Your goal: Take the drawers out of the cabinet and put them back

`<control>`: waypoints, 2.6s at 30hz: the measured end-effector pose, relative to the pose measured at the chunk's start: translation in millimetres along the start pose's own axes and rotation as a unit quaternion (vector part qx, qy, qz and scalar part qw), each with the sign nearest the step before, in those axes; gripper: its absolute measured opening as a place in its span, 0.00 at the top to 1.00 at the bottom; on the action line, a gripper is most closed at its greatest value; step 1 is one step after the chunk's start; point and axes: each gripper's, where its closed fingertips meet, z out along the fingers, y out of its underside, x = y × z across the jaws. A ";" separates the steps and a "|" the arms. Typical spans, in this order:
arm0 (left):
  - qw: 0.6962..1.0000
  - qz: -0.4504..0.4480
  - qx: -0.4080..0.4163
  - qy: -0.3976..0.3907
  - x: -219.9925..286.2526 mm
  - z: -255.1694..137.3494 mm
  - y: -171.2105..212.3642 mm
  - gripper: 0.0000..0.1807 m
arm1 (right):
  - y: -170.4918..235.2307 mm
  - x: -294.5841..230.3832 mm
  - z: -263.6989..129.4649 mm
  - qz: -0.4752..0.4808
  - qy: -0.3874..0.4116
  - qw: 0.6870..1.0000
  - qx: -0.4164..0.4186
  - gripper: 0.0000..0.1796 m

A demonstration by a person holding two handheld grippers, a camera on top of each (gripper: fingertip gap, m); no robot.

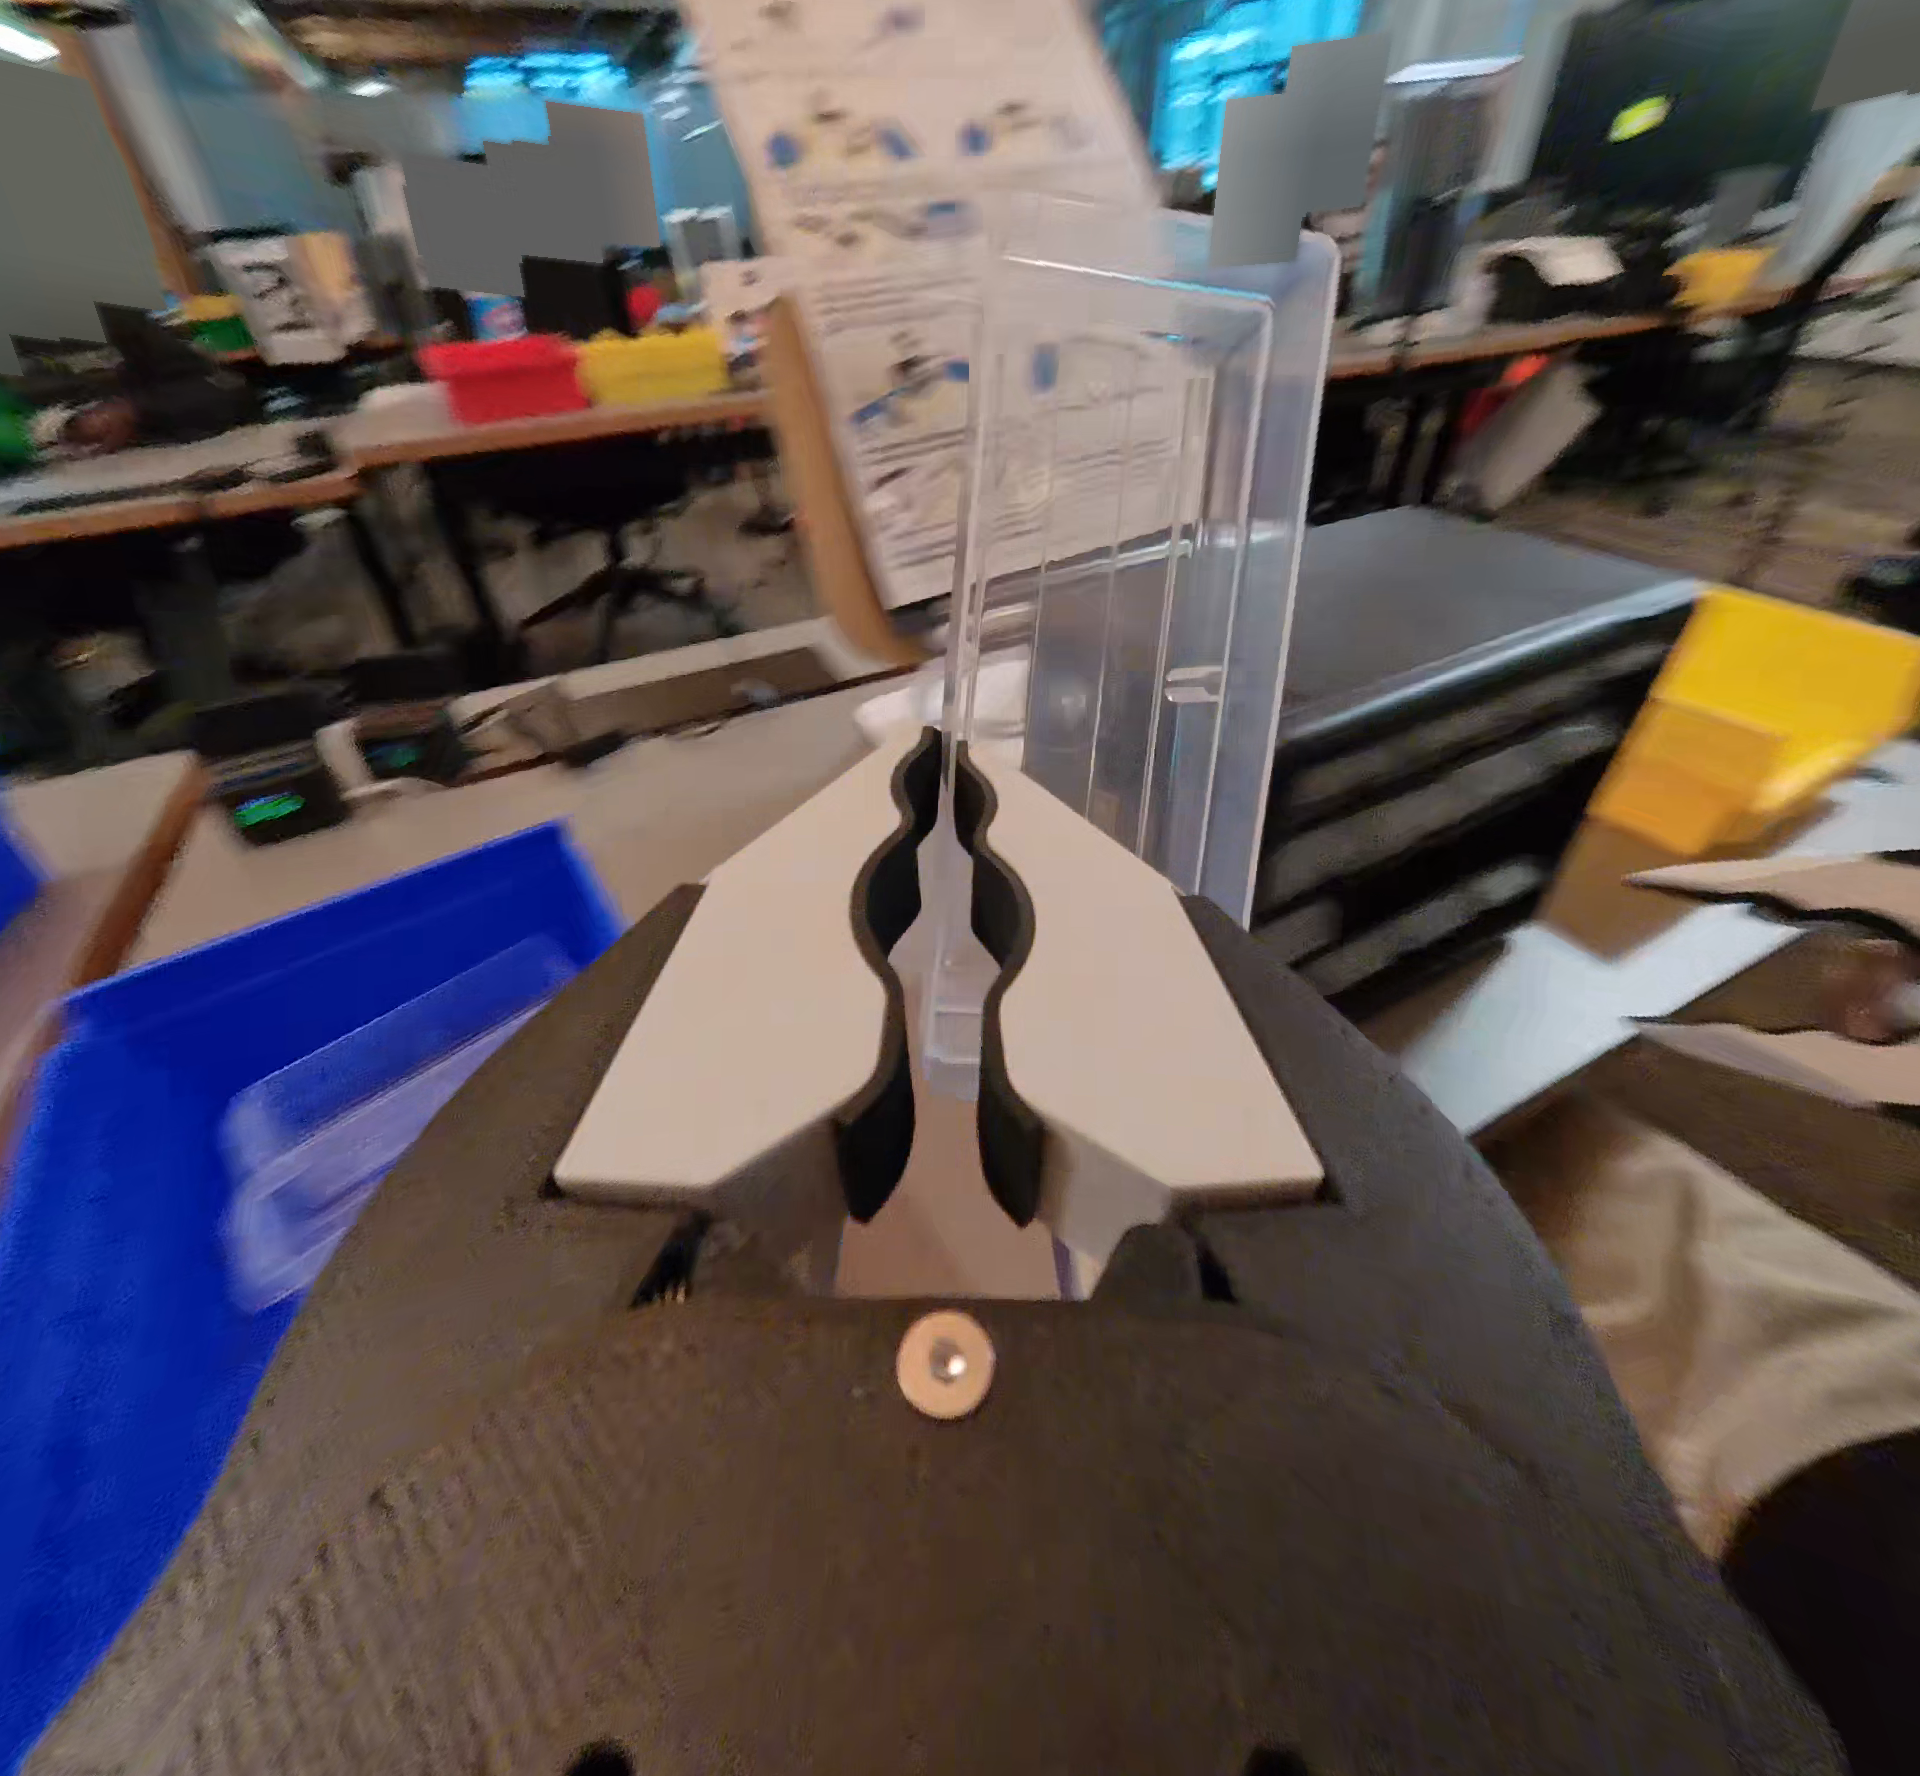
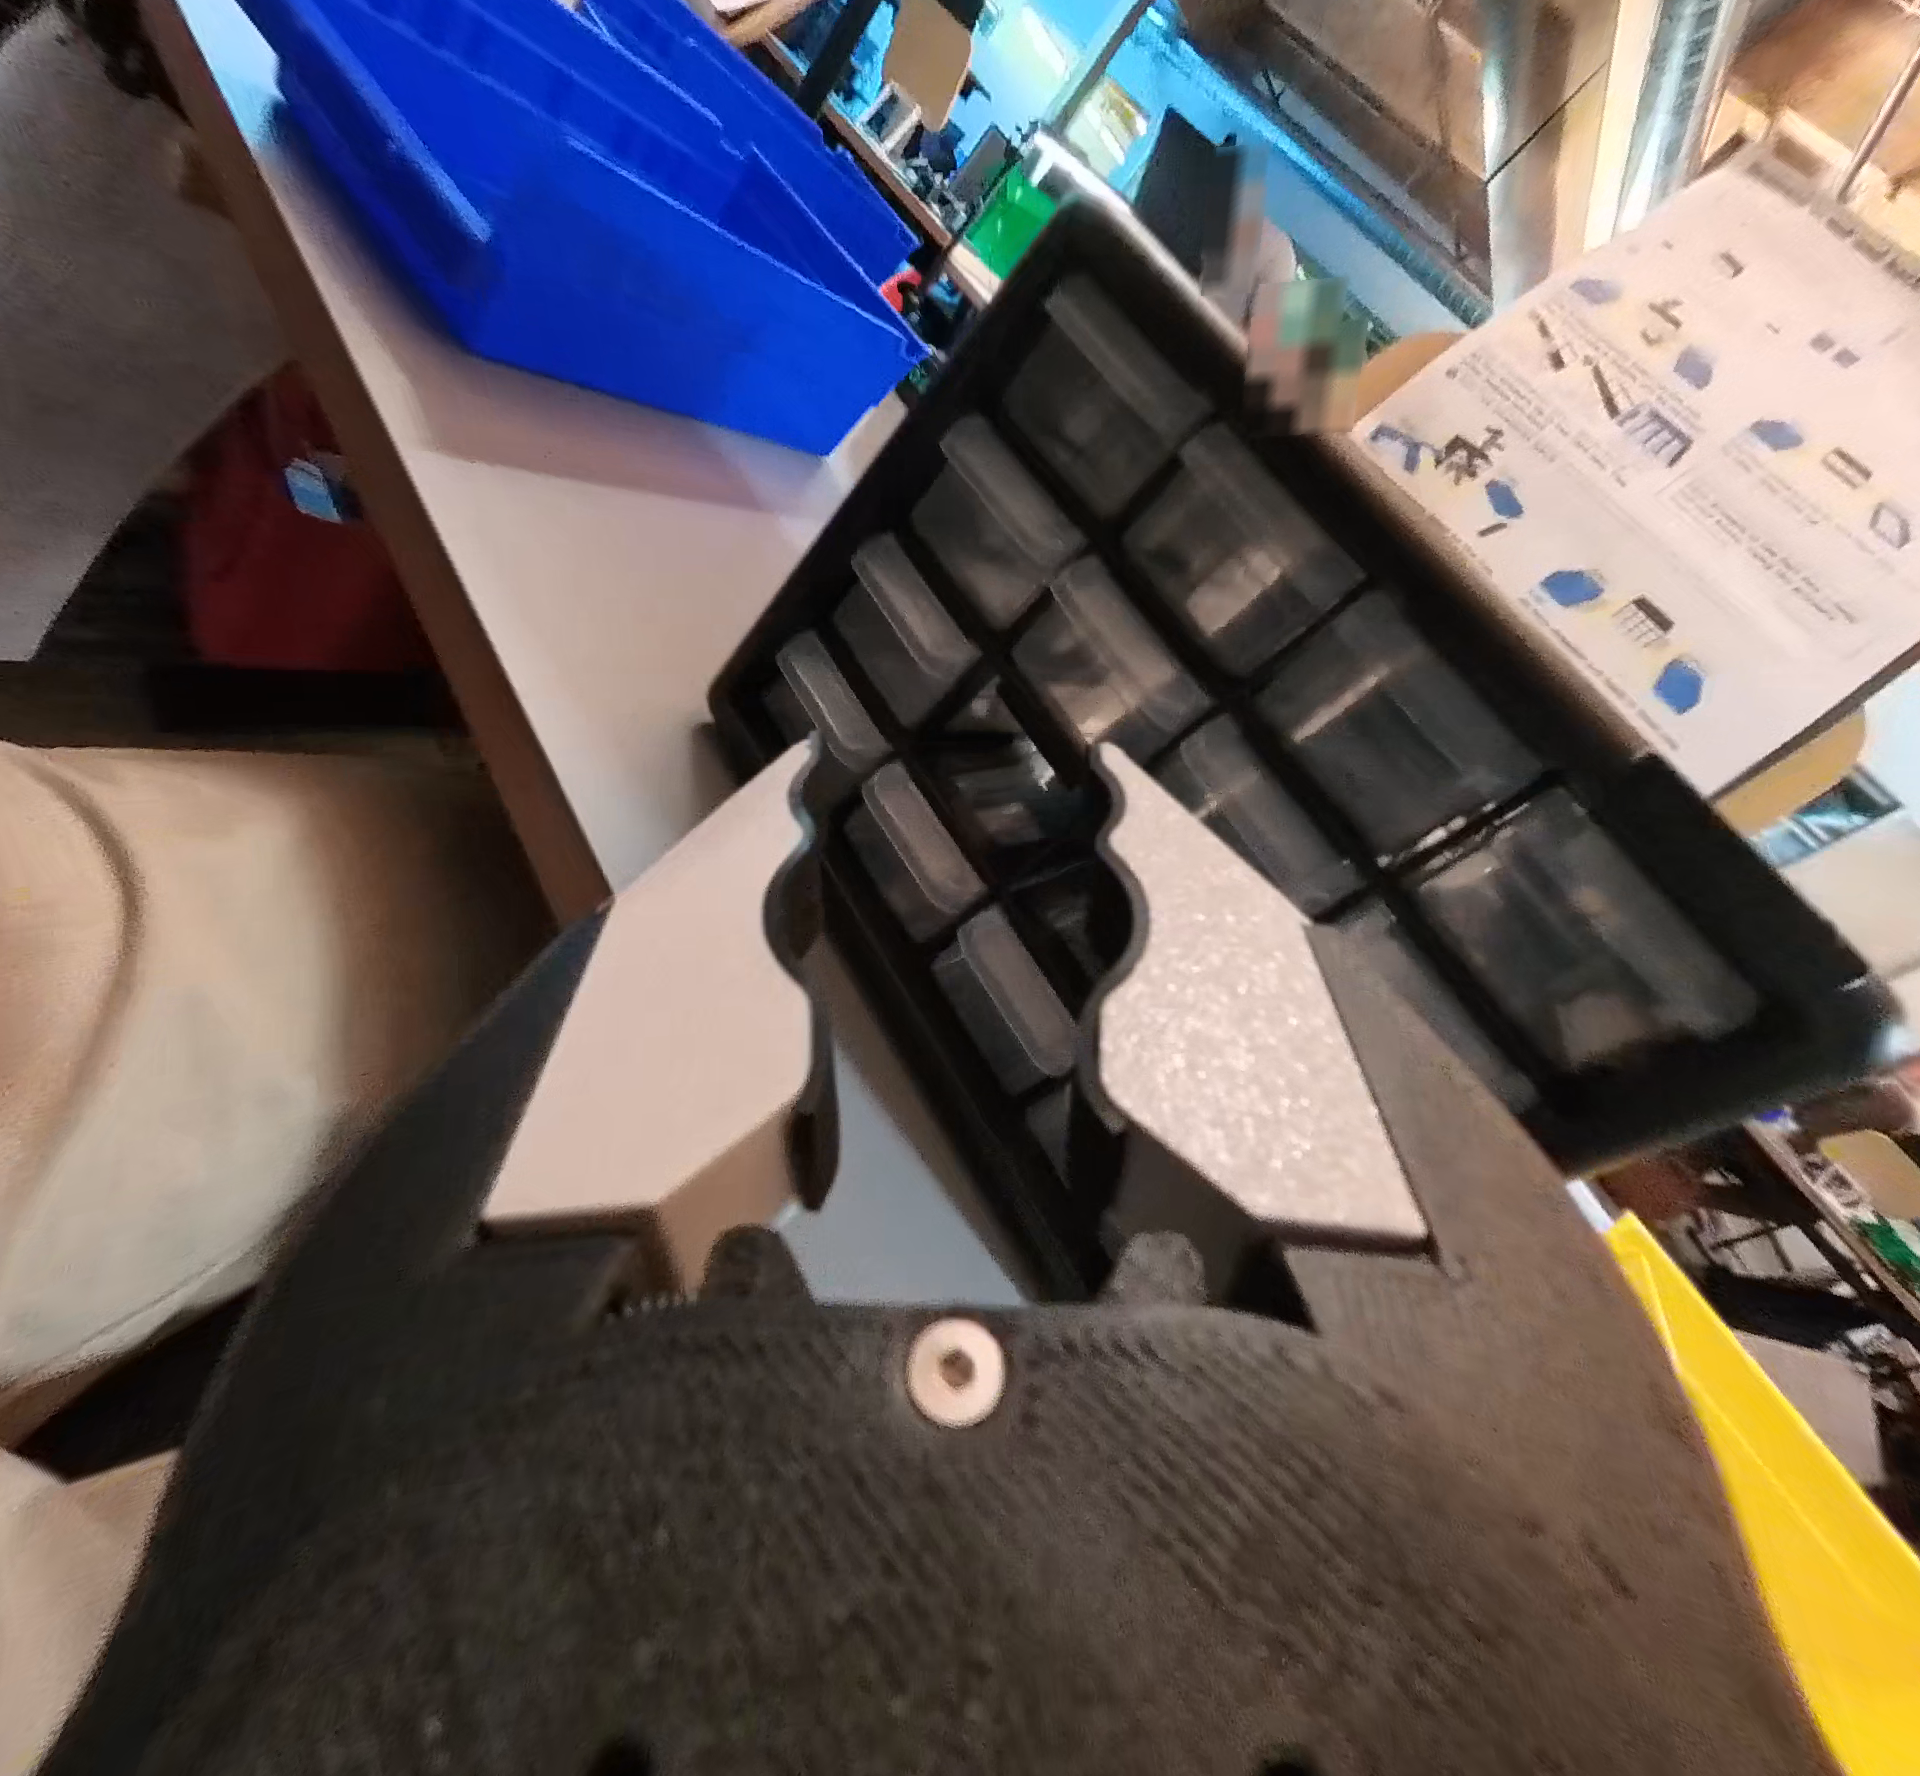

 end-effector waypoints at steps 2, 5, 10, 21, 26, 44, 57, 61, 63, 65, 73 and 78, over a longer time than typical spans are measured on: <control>0.998 -0.011 0.028 0.059 50.6 7.2 -3.7 1.00 | -10.6 -1.0 -5.5 0.002 -0.002 1.000 0.019 0.79; 0.990 -0.039 0.052 0.128 122.1 20.7 14.6 1.00 | -37.7 2.8 -20.9 -0.016 0.015 0.997 0.076 0.84; 0.985 -0.062 0.032 0.161 195.4 53.2 73.7 1.00 | -63.6 -14.1 -40.3 -0.078 0.018 0.988 0.133 0.89; 0.979 -0.129 -0.106 0.113 206.4 86.8 168.6 1.00 | 9.5 -75.8 -2.0 -0.181 -0.076 0.977 -0.084 0.80; 0.974 -0.154 -0.116 0.119 212.9 86.0 173.7 1.00 | 19.8 -87.8 1.8 -0.194 -0.095 0.968 -0.129 0.83; 0.956 -0.170 -0.047 0.235 211.4 64.5 133.5 0.76 | 3.0 -97.1 -25.0 -0.036 -0.238 0.968 -0.067 0.93; 0.939 0.212 -0.271 -0.024 84.9 68.8 192.5 0.64 | -1.6 -80.5 -38.7 0.157 -0.428 0.887 -0.071 0.93; 0.923 0.266 -0.276 -0.038 85.8 69.9 203.0 0.64 | -10.1 -71.0 -37.7 0.150 -0.458 0.872 -0.084 0.93; 0.920 0.269 -0.285 -0.033 88.0 70.7 211.2 0.65 | -14.4 -69.4 -37.4 0.139 -0.480 0.861 -0.096 0.94; 0.919 0.253 -0.300 -0.019 91.0 70.5 219.7 0.66 | -13.3 -68.6 -36.1 0.120 -0.495 0.852 -0.120 0.93; 0.925 0.226 -0.306 -0.009 91.9 70.8 224.5 0.65 | -7.7 -65.2 -28.8 0.125 -0.532 0.821 -0.163 0.93; 0.925 0.217 -0.311 -0.002 92.6 71.7 229.9 0.64 | -14.2 -58.7 -29.6 0.146 -0.537 0.817 -0.152 0.93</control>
